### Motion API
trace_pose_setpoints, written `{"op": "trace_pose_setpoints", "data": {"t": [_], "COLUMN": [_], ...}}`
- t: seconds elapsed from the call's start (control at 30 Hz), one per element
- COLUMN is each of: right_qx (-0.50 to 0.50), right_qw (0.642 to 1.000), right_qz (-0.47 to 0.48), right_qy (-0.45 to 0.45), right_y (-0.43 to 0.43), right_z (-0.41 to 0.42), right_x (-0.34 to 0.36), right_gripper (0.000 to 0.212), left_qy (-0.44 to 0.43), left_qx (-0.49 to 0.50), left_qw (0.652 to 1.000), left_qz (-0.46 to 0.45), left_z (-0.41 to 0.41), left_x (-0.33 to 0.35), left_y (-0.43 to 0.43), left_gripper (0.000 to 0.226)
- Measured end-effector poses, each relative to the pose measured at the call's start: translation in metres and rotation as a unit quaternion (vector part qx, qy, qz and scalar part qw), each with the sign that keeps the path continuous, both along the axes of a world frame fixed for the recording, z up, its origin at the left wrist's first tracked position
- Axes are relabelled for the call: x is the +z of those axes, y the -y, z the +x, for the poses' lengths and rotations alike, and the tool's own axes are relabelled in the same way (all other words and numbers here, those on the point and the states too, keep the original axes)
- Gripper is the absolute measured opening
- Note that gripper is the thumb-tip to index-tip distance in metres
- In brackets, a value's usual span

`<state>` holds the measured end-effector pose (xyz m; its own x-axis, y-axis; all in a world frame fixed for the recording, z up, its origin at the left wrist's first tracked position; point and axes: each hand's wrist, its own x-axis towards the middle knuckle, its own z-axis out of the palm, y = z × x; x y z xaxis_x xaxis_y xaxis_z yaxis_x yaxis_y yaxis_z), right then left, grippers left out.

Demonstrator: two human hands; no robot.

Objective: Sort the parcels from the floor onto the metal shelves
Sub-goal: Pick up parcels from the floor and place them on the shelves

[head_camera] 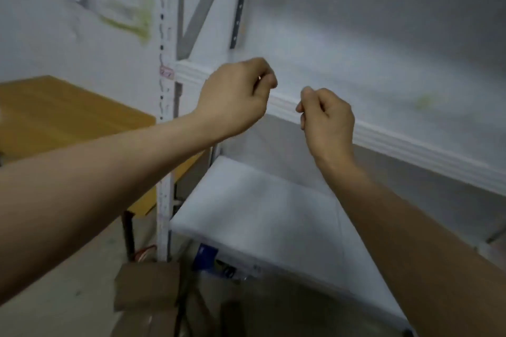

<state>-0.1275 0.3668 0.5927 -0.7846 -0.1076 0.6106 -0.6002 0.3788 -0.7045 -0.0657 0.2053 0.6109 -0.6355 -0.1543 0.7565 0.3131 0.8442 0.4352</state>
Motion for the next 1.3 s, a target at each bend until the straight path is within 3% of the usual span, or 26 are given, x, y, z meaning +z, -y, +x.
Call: {"op": "trace_pose_setpoints", "data": {"t": [0.17, 0.3, 0.4, 0.5, 0.63, 0.73, 0.83, 0.9, 1.03, 1.23, 1.3], "right_qx": [0.075, 0.145, 0.211, 0.233, 0.175, 0.125, 0.089, 0.073, 0.074, 0.086, 0.089], "right_qw": [0.986, 0.941, 0.859, 0.778, 0.716, 0.684, 0.669, 0.663, 0.652, 0.640, 0.634], "right_qz": [0.095, 0.212, 0.293, 0.322, 0.317, 0.310, 0.309, 0.305, 0.309, 0.287, 0.257], "right_qy": [0.112, 0.222, 0.364, 0.487, 0.597, 0.649, 0.670, 0.679, 0.689, 0.707, 0.724], "right_y": [0.064, 0.103, 0.119, 0.121, 0.124, 0.130, 0.141, 0.152, 0.174, 0.202, 0.210], "right_z": [0.031, 0.049, 0.056, 0.056, 0.045, 0.027, 0.005, -0.009, -0.026, -0.057, -0.067], "right_x": [-0.115, -0.201, -0.265, -0.325, -0.395, -0.447, -0.502, -0.539, -0.611, -0.710, -0.737], "right_gripper": [0.042, 0.033, 0.015, 0.007, 0.004, 0.005, 0.007, 0.010, 0.014, 0.014, 0.039], "left_qy": [0.216, 0.351, 0.450, 0.514, 0.571, 0.595, 0.586, 0.577, 0.561, 0.485, 0.447], "left_qx": [0.062, 0.107, 0.121, 0.135, 0.157, 0.181, 0.205, 0.218, 0.239, 0.245, 0.246], "left_qw": [0.974, 0.925, 0.862, 0.775, 0.682, 0.617, 0.582, 0.569, 0.556, 0.548, 0.547], "left_qz": [0.028, 0.094, 0.200, 0.343, 0.429, 0.482, 0.526, 0.544, 0.565, 0.636, 0.664], "left_z": [0.043, 0.070, 0.077, 0.080, 0.087, 0.090, 0.087, 0.083, 0.071, 0.039, 0.030], "left_x": [-0.141, -0.233, -0.291, -0.344, -0.412, -0.459, -0.507, -0.538, -0.602, -0.698, -0.726], "left_y": [0.068, 0.111, 0.130, 0.142, 0.157, 0.169, 0.185, 0.196, 0.216, 0.230, 0.231], "left_gripper": [0.017, 0.017, 0.012, 0.008, 0.011, 0.009, 0.007, 0.014, 0.062, 0.071, 0.070]}}
